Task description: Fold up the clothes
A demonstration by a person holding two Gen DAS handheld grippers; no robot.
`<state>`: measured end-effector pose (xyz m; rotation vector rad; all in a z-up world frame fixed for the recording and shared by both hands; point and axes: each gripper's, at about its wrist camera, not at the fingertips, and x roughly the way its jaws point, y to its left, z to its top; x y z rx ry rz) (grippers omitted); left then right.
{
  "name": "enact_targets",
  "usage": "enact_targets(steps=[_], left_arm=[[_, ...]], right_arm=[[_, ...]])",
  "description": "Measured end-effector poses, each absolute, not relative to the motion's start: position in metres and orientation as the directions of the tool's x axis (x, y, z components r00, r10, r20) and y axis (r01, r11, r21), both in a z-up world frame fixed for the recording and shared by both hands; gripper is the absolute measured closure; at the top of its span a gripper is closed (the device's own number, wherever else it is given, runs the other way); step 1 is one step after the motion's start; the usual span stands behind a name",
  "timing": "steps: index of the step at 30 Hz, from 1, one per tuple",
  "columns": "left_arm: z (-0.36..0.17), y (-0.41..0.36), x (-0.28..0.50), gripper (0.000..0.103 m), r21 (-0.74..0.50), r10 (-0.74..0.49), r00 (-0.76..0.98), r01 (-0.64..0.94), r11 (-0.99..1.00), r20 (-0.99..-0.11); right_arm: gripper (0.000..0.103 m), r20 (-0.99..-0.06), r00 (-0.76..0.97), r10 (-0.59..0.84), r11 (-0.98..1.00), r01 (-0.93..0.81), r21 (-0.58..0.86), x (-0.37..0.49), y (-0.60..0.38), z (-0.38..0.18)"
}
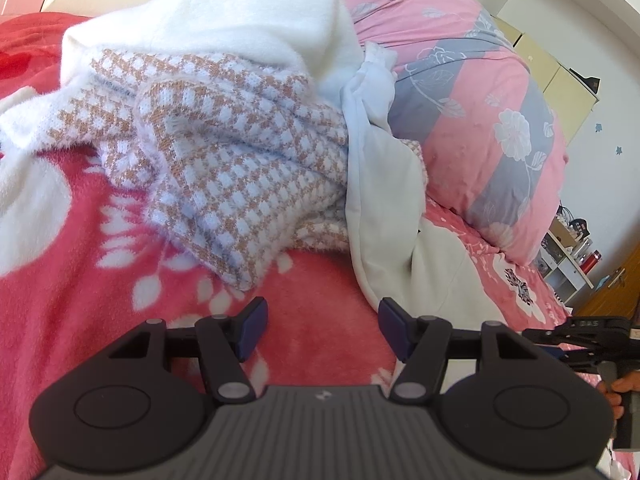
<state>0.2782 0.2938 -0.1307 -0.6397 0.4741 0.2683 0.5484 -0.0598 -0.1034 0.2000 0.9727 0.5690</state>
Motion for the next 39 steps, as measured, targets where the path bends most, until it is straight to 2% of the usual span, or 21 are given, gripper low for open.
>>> enact_targets(steps=[1,3,4,9,16,20,24,26,27,28,32,35,37,39], left_arm=[[-0.131,0.294,0.278,0.04,-0.507,0.095,0.86,-0.381,0.773,-0.501],[-0.131,0.294,0.278,0.04,-0.508,0.094,0.86,-0.381,0.773,-0.501],[-0.131,0.294,0.278,0.04,-0.509,0.094,0.86,-0.381,0.772,-0.501],[-0.132,0.295,0.278,0.04,-0.514,0.09,0.861,-0.379,0.769,-0.501],[-0.131,0.294,0.278,0.04,-0.513,0.09,0.861,-0.379,0.77,-0.501],[-0.131,0.294,0.278,0.04,-0.513,0.089,0.861,-0.379,0.77,-0.501],[-0.131,0.295,0.277,0.04,-0.516,0.088,0.862,-0.378,0.769,-0.5],[-0.132,0.295,0.277,0.04,-0.517,0.087,0.862,-0.378,0.768,-0.5],[-0.132,0.295,0.277,0.04,-0.518,0.087,0.862,-0.378,0.768,-0.5],[-0.132,0.295,0.277,0.04,-0.518,0.087,0.862,-0.378,0.767,-0.5],[-0.132,0.295,0.277,0.04,-0.524,0.089,0.862,-0.381,0.762,-0.498],[-0.132,0.295,0.277,0.04,-0.526,0.09,0.863,-0.383,0.759,-0.498],[-0.132,0.295,0.277,0.04,-0.526,0.09,0.863,-0.383,0.759,-0.497],[-0.131,0.294,0.276,0.04,-0.524,0.091,0.863,-0.383,0.761,-0.498]], right_arm=[[0.076,-0.73,0.429,0.533,0.84,-0.374,0.393,0.55,-0.055,-0.105],[0.095,-0.736,0.446,0.509,0.851,-0.388,0.353,0.551,-0.049,-0.107],[0.098,-0.735,0.459,0.5,0.855,-0.395,0.335,0.551,-0.046,-0.108],[0.099,-0.686,0.558,0.468,0.872,-0.417,0.256,0.551,-0.038,-0.101],[0.099,-0.681,0.625,0.382,0.907,-0.393,0.149,0.569,-0.031,-0.128],[0.1,-0.649,0.654,0.389,0.912,-0.374,0.17,0.572,-0.036,-0.137],[0.093,-0.627,0.622,0.468,0.878,-0.246,0.411,0.583,-0.066,-0.132],[0.071,-0.601,0.626,0.497,0.833,-0.152,0.531,0.587,-0.087,-0.129],[0.049,-0.586,0.629,0.511,0.803,-0.104,0.587,0.59,-0.097,-0.128],[0.045,-0.572,0.635,0.519,0.773,-0.061,0.632,0.592,-0.107,-0.125],[0.046,-0.535,0.669,0.516,0.758,-0.065,0.649,0.585,-0.122,-0.106],[0.062,-0.524,0.625,0.579,0.78,-0.239,0.578,0.567,-0.099,-0.085],[0.077,-0.581,0.551,0.6,0.799,-0.377,0.468,0.549,-0.066,-0.076],[0.081,-0.658,0.469,0.589,0.795,-0.48,0.371,0.537,-0.032,-0.08]])
